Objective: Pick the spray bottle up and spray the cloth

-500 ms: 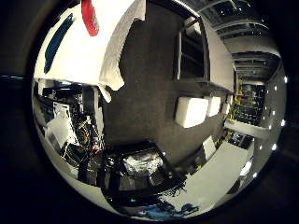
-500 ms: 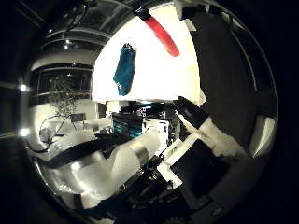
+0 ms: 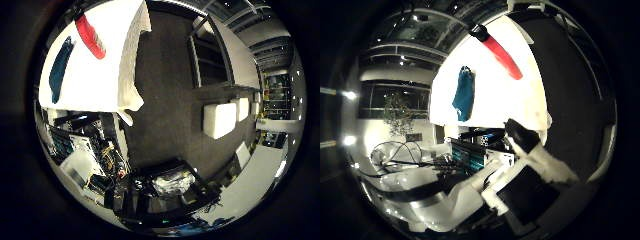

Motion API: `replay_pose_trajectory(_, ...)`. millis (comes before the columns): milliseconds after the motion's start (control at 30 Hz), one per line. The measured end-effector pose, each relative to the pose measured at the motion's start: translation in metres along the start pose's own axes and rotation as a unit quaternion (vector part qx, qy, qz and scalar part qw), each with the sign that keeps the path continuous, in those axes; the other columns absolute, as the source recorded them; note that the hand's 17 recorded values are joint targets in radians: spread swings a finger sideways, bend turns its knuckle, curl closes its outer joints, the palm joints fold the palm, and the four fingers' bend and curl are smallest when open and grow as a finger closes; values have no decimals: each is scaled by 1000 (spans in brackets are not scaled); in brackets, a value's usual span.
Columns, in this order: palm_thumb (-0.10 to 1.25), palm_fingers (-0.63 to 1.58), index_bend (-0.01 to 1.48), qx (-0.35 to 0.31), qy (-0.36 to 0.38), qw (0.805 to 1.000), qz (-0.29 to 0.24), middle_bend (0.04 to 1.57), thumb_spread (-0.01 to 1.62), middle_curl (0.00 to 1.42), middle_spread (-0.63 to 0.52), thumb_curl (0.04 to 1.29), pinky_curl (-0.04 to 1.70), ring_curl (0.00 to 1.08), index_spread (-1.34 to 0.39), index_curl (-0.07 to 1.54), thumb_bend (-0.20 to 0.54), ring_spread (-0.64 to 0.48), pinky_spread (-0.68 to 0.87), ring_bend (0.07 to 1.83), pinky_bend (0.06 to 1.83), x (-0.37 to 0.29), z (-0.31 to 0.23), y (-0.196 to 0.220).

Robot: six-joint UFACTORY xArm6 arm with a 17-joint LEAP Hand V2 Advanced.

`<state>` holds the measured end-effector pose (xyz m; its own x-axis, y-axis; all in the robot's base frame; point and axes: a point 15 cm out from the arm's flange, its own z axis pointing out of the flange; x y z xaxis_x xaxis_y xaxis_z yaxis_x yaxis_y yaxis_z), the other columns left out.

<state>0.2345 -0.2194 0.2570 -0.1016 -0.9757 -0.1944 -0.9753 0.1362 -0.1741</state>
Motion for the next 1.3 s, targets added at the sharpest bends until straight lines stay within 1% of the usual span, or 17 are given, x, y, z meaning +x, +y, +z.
replay_pose_trajectory(100,655,115,155,11,-29,999,24,187,1055,318,83,342,313,259,-225,274,-28,187,351,316,354,-10,17,-1)
replay_pose_trajectory(267,628,100,160,40,-64,995,63,190,1053,316,115,328,314,261,-208,275,-25,200,362,323,365,-19,37,-4)
replay_pose_trajectory(433,608,92,158,67,-86,989,98,192,1055,314,132,322,315,265,-202,279,-24,207,359,331,365,-23,53,-6)
replay_pose_trajectory(700,604,92,159,91,-106,980,140,192,1048,319,158,322,315,262,-180,278,-24,216,365,328,360,-25,77,-9)
replay_pose_trajectory(933,596,82,157,97,-154,968,170,194,1052,320,178,314,316,265,-164,275,-24,221,377,336,362,-37,95,-22)
replay_pose_trajectory(1000,596,80,158,96,-165,967,170,193,1052,319,179,313,315,266,-161,276,-24,221,374,337,360,-44,99,-27)
replay_pose_trajectory(1300,582,76,158,91,-169,964,185,193,1059,319,193,313,313,264,-160,276,-24,222,374,338,360,-40,118,-31)
